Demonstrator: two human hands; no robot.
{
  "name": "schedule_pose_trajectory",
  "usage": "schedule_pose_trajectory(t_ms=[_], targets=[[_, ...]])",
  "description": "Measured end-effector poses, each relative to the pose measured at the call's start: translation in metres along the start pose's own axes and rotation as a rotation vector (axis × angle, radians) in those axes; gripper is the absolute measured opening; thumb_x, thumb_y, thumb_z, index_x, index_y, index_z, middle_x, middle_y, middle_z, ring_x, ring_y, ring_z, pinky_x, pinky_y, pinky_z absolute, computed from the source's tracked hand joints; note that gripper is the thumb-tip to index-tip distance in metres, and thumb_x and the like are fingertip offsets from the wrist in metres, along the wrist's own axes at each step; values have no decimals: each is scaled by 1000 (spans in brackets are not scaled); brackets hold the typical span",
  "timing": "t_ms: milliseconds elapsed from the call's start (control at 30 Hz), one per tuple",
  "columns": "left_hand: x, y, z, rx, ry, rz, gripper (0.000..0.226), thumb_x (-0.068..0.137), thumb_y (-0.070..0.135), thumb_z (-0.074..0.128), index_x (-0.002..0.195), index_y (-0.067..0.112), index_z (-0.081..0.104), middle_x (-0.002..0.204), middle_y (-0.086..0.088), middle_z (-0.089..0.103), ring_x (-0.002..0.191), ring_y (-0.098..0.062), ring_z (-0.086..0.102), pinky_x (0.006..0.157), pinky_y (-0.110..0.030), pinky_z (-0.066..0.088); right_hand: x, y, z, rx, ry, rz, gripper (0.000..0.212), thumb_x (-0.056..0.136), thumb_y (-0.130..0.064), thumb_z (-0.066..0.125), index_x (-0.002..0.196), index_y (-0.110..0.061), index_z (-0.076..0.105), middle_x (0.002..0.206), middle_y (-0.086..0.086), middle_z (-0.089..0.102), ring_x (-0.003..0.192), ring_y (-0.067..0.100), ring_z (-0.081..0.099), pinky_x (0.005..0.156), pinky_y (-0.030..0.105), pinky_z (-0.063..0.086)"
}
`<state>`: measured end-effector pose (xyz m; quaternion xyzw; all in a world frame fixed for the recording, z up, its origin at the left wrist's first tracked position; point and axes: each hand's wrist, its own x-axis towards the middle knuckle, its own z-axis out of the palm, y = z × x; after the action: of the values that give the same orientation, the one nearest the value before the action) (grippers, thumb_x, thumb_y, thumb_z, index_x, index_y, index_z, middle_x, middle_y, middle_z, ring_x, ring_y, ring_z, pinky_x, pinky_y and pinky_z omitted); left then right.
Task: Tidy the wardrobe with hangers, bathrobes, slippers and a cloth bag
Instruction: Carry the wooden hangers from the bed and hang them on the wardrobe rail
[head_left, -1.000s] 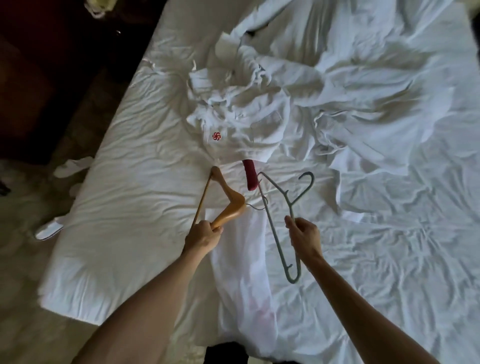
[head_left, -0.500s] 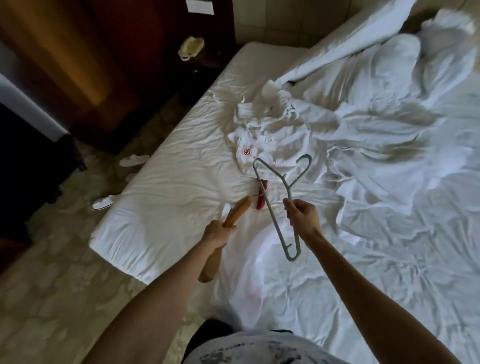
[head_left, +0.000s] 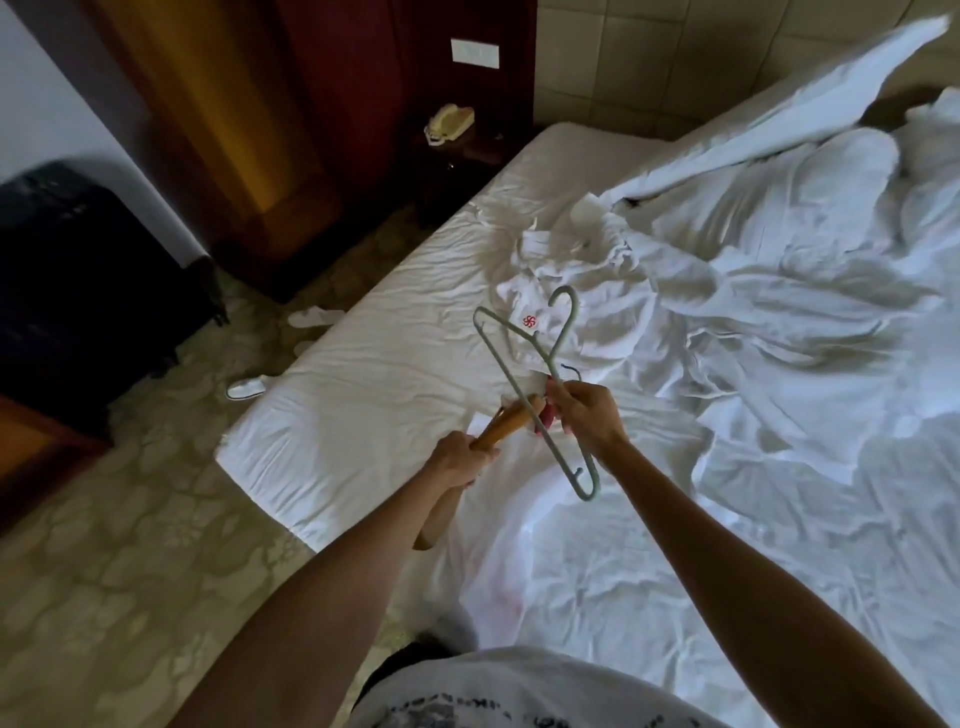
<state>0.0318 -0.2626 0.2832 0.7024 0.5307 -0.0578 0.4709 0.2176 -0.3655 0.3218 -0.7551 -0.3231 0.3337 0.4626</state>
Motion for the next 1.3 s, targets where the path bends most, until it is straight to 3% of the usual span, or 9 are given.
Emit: schedule_pose_trajectory(t_ms=[267,400,500,633,700,800,967,1167,1300], targets=[[5,-16,0,-464,37,-84,26,88,32,74,85,5,74,68,-5,72,55,-15,61,63,-29,51,-27,-18,-22,142,119,-54,41,98,-27,60,73,5,62,50,-4,59,47,6,54,55,21,45],[4,-23,-9,-635,66,-124,28,83,28,78,93,2,76,75,-7,77,68,-18,69,73,-32,54,-36,-18,-33,124,133,-57,39,95,-31,62,68,-4,65,56,1,58,54,14,54,62,35,47],[-6,-24,-16,-717,108,-104,25,84,24,78,99,4,76,76,-2,78,71,-13,69,69,-26,48,-40,-17,-27,70,63,-29,42,96,-28,62,56,-21,68,55,-7,60,55,8,55,65,30,47],[-28,-28,-28,-888,160,-55,27,84,25,79,102,5,75,84,-5,78,65,-7,69,58,-20,47,-44,-9,-1,11,-17,-19,38,92,-38,66,67,-9,69,61,0,63,56,8,55,64,29,45],[-41,-34,-35,-977,185,-32,31,85,24,78,108,4,73,89,-8,79,76,-11,72,65,-23,50,-48,-10,16,33,-53,3,39,91,-37,67,69,-5,67,60,-1,64,55,6,55,60,23,45],[-66,-50,-47,-1046,236,-4,33,86,25,77,112,6,71,94,-8,79,91,-18,72,82,-34,50,-55,-24,46,42,-144,-7,34,94,-33,67,67,-13,63,53,-10,56,51,2,51,56,19,42],[-111,-85,-88,-1010,372,44,29,90,31,74,107,8,74,95,-3,79,94,-21,70,91,-36,53,-63,-67,116,9,-276,-102,28,96,-34,64,77,-13,69,62,-6,60,58,5,55,58,20,47],[-161,-157,-148,-1074,603,68,23,90,36,74,94,13,78,95,-4,79,87,-19,68,89,-39,56,-90,-124,232,-60,-433,-225,31,97,-34,62,83,-7,69,63,-5,60,53,0,53,53,11,43],[-190,-218,-192,-1108,712,49,28,90,34,73,96,7,78,86,0,78,77,-16,63,72,-30,53,-113,-161,320,-90,-571,-299,30,98,-32,60,88,-5,69,70,7,64,60,7,56,58,19,48]])
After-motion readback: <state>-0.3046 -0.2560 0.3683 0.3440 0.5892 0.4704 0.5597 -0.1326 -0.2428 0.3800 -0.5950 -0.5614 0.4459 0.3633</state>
